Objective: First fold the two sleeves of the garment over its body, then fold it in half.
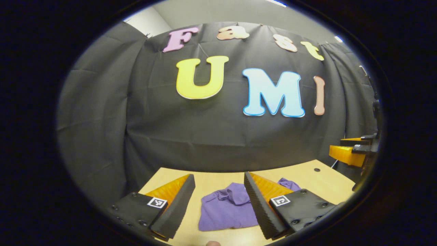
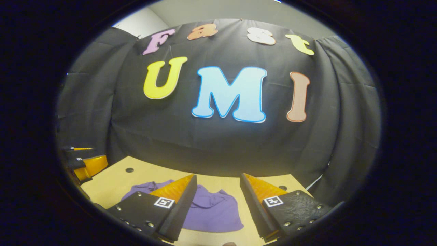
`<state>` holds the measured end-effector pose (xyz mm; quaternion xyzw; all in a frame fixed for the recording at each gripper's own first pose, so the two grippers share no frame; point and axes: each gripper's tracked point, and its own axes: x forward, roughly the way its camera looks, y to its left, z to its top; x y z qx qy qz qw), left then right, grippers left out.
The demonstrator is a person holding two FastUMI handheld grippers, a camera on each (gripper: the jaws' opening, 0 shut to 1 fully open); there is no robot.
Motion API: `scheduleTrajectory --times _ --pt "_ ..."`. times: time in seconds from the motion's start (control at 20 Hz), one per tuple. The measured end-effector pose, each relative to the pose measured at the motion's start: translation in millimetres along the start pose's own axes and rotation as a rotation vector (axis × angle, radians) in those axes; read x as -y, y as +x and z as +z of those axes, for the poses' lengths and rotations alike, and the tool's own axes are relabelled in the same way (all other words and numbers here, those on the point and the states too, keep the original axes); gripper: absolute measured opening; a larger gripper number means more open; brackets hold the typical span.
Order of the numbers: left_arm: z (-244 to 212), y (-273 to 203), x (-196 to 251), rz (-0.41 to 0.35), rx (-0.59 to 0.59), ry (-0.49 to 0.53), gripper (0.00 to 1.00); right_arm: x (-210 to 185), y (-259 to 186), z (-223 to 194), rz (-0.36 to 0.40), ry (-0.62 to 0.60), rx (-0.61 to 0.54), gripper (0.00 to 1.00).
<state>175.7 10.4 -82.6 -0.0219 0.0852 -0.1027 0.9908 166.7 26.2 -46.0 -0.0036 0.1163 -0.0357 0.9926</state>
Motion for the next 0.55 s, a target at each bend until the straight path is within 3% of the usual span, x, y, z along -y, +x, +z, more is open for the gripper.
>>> scheduleTrajectory --times 0.35,0.4,0.45,0.55 --pt "37.0 -76.7 9.2 -0.045 0.084 0.04 0.94 -9.6 -85.4 27.9 -0.047 0.006 0.097 0.8" --pt "41.0 -83.7 9.8 -0.047 0.091 0.041 0.94 -9.5 -95.0 26.6 -0.053 -0.003 0.098 0.82" --pt "43.8 -90.3 10.9 -0.05 0.095 0.039 0.94 -7.4 -102.2 24.8 -0.062 -0.012 0.096 0.93" --pt "43.2 -100.3 12.1 -0.055 0.097 0.031 0.94 -7.3 -118.9 23.2 -0.067 -0.01 0.089 0.91"
